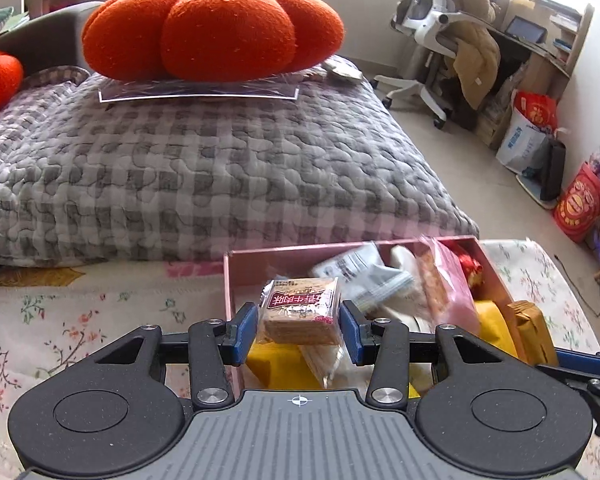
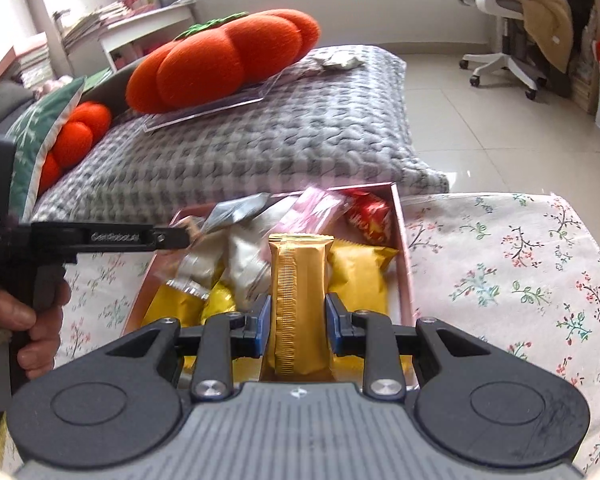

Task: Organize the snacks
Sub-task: 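Place the brown cake pack and gold bar into the box and release both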

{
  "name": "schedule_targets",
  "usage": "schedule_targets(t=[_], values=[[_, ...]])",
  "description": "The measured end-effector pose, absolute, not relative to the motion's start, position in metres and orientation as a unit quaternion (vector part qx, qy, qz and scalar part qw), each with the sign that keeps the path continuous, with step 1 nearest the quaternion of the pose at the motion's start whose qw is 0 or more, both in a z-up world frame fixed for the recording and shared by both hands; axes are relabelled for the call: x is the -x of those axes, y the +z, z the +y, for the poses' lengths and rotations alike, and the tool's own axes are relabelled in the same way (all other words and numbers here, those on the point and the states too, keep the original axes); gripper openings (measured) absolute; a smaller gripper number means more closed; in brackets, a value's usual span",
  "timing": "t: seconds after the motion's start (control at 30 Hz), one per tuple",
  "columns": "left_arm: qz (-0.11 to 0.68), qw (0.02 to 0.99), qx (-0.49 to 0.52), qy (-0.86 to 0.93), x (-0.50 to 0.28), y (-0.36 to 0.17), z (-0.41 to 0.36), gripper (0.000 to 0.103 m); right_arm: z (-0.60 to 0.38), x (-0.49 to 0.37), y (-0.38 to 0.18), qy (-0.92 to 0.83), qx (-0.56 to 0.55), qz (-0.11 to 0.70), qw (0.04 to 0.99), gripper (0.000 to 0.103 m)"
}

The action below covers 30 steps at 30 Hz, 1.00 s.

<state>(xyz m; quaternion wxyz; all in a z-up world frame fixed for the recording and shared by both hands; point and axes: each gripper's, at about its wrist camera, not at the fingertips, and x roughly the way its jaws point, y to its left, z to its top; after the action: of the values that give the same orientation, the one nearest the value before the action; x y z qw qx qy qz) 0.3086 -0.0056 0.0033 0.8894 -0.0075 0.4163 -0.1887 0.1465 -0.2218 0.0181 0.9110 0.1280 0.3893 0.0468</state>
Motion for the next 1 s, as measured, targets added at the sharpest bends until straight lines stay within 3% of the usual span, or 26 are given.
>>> schedule_targets(t=[0.4,1.0], values=[[0.405,0.894,0.037,-0.185,-0.314,0.001,0.001,0.039,-0.252,-0.169,0.019,0.039,-0.175,0.378,0.908,0.026],[0.422,0.901,0.000,-0.099,-0.270,0.014,0.016,0.049,-0.270,-0.211,-0.012,0.018,-0.247,0.389,0.887,0.027]])
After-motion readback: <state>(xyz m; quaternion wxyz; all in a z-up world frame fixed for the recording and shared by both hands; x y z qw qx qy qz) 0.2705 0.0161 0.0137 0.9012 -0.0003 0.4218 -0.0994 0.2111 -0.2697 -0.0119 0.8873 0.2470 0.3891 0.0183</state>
